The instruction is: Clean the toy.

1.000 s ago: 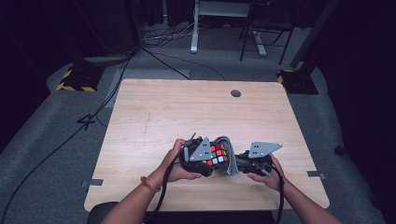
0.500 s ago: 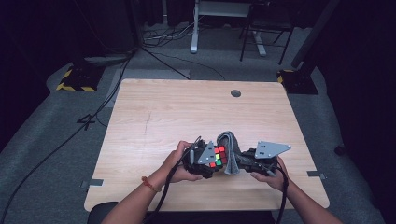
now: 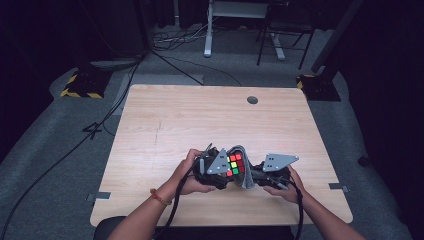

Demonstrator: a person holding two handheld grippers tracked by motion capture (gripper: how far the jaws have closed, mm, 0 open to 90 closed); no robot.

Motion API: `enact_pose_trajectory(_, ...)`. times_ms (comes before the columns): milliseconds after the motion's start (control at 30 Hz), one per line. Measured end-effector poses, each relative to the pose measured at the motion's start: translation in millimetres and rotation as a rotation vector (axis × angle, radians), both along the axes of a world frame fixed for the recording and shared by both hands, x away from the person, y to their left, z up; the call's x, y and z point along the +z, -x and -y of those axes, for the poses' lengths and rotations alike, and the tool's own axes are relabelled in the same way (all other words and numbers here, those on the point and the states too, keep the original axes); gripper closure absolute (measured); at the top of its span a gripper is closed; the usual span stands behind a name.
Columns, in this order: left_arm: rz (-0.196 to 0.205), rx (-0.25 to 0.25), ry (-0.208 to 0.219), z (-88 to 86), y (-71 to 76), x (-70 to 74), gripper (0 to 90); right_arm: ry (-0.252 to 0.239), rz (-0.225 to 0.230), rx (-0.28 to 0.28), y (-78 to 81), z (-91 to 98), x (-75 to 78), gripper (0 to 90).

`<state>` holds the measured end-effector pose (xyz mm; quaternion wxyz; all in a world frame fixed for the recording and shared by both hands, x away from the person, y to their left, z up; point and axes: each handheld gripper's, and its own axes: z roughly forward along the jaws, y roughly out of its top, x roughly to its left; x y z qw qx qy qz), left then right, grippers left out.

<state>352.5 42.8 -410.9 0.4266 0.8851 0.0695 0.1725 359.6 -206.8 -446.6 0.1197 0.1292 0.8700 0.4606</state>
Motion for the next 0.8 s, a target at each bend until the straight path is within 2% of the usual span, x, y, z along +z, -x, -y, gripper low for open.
enact_pose_trajectory(100, 0.006, 0.012, -0.005, -3.2, -2.4, 0.4, 33.3, -0.023, -0.004, 0.019, 3.1, 1.1, 3.0, 77.0)
enact_pose_trajectory(233, -0.016, 0.026, -0.019, -5.2, -6.7, -3.4, 33.3, -0.058, 0.013, 0.028, 7.2, 3.6, 10.2, 77.0)
enact_pose_trajectory(333, -0.041, 0.011, -0.022, -2.3, -7.5, -8.0, 33.3, -0.091, 0.027, 0.022, 8.6, 7.2, 16.3, 77.0)
enact_pose_trajectory(400, -0.038, -0.004, -0.040, 3.4, -4.5, -10.2, 33.3, -0.106, 0.043, 0.006, 8.9, 8.7, 18.6, 77.0)
enact_pose_trajectory(567, -0.048, -0.019, -0.058, 8.9, -1.9, -14.4, 33.3, -0.111, 0.052, -0.014, 8.1, 10.3, 19.6, 76.8)
enact_pose_trajectory(600, -0.060, -0.024, -0.058, 9.8, -1.5, -15.2, 33.3, -0.110, 0.058, -0.020, 8.4, 10.2, 19.9, 76.8)
enact_pose_trajectory(667, -0.052, -0.024, -0.061, 11.2, 0.7, -16.1, 33.2, -0.114, 0.055, -0.022, 8.5, 9.7, 20.4, 76.7)
enact_pose_trajectory(800, -0.047, -0.045, -0.021, 9.0, 2.4, -12.1, 33.2, -0.113, 0.046, -0.035, 5.8, 11.0, 19.4, 76.7)
